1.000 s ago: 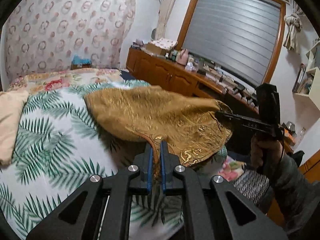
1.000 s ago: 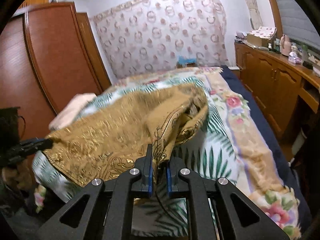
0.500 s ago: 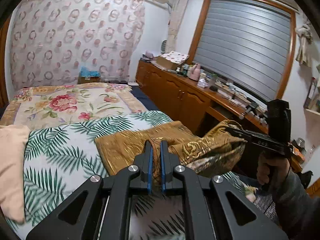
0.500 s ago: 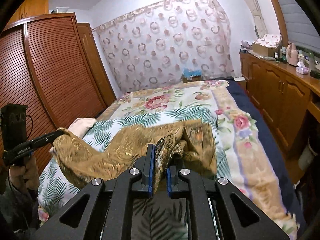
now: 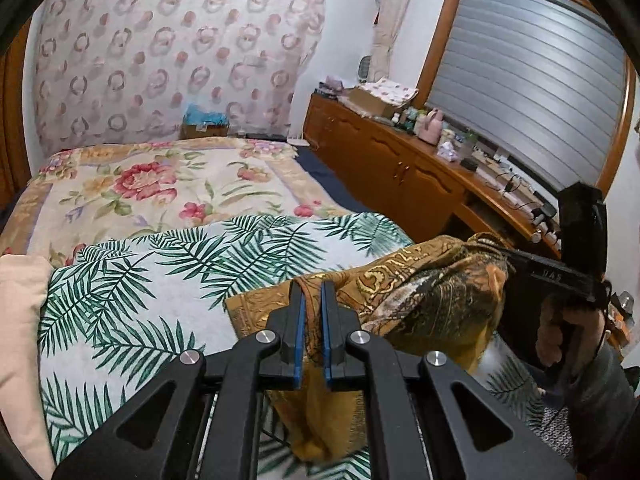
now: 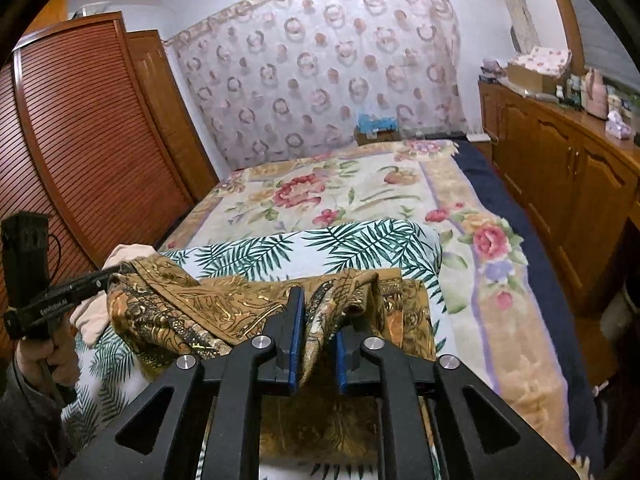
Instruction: Fold small clothes
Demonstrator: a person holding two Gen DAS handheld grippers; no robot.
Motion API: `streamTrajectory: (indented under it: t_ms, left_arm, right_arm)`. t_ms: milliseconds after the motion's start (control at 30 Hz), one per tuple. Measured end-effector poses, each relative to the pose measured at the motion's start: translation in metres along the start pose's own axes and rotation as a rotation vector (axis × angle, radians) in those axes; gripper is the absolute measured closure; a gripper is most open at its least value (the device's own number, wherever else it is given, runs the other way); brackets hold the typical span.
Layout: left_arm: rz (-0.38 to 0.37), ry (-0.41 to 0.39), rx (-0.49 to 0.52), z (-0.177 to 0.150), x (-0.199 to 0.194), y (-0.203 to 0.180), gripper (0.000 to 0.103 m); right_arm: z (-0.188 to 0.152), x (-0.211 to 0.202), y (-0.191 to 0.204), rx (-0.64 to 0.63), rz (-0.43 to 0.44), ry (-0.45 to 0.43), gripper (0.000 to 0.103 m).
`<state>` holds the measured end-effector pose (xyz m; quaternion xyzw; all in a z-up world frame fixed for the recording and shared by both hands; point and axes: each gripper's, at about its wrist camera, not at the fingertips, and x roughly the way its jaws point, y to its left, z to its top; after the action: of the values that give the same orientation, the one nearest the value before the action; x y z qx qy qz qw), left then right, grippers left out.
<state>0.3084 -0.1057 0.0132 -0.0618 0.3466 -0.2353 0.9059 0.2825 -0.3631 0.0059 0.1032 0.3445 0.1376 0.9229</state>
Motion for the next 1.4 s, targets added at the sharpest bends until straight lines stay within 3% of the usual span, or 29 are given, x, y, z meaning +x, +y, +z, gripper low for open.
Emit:
streamTrajectory:
  t_ms: [133, 200, 267, 467, 533, 667, 733, 1067, 1267, 1400]
  left_arm:
    - [0.014, 0.02, -0.002, -0.001, 0.008, 0.004, 0.095]
    - [0.015, 0.03, -0.008, -0.001, 0.011, 0.006, 0.095]
    - [0.015, 0.035, -0.011, -0.001, 0.012, 0.007, 0.095]
    - [0.002, 0.037, 0.003, 0.005, 0.009, 0.004, 0.091]
    - [0.021, 0.005, 0.015, 0.008, 0.002, 0.004, 0.067]
    - [0.034, -0.055, 0.033, 0.01, -0.018, 0.005, 0.045]
    - [0.035, -0.061, 0.038, 0.008, -0.021, 0.006, 0.027]
    - [0.038, 0.072, 0.05, -0.02, 0.013, 0.001, 0.026]
    - [0.008, 0.14, 0.017, -0.029, 0.035, 0.003, 0.027]
    - [-0.066, 0.164, -0.006, -0.029, 0.04, 0.003, 0.057]
  right_arm:
    - [0.01, 0.012, -0.001, 0.019, -0.002, 0.05, 0.08]
    - [0.015, 0.01, -0.001, 0.019, -0.022, 0.052, 0.068]
    - [0.02, 0.001, -0.002, 0.032, -0.04, 0.03, 0.042]
    - [0.024, -0.019, -0.002, -0.004, -0.094, -0.014, 0.039]
    - [0.018, -0.021, 0.002, -0.027, -0.099, -0.005, 0.039]
    - [0.004, -0.022, 0.009, -0.068, -0.089, 0.007, 0.039]
    - [0.0, -0.026, 0.011, -0.078, -0.087, 0.004, 0.039]
    - [-0.002, -0.053, -0.004, -0.029, -0.119, -0.085, 0.039]
    - [-0.009, -0.02, 0.005, -0.086, -0.079, 0.048, 0.039]
    - [-0.004, 0.005, 0.011, -0.098, -0.032, 0.112, 0.039]
